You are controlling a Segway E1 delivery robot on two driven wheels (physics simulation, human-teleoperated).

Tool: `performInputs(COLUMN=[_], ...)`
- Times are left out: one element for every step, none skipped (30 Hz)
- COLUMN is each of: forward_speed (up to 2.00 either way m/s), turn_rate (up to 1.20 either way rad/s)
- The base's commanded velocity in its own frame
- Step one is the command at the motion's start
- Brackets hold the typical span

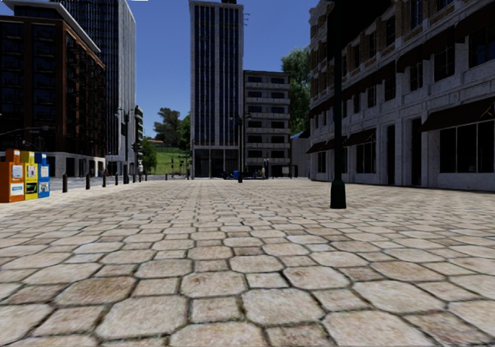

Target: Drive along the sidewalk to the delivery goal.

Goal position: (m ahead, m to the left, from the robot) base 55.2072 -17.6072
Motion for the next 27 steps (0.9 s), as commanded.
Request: performInputs(forward_speed=[2.00,2.00,2.00,2.00,2.00,2.00,2.00,2.00,2.00,2.00,2.00,2.00,2.00,2.00,2.00,2.00,2.00,2.00,2.00,2.00,2.00,2.00,2.00,2.00,2.00,2.00,2.00], turn_rate=[0.38,0.39,0.39,0.39,0.38,0.38,0.38,0.38,0.38,0.38,0.38,0.28,0.28,0.00,0.00,0.00,0.00,0.00,0.00,0.00,0.00,0.00,0.00,0.00,0.00,0.00,0.00])
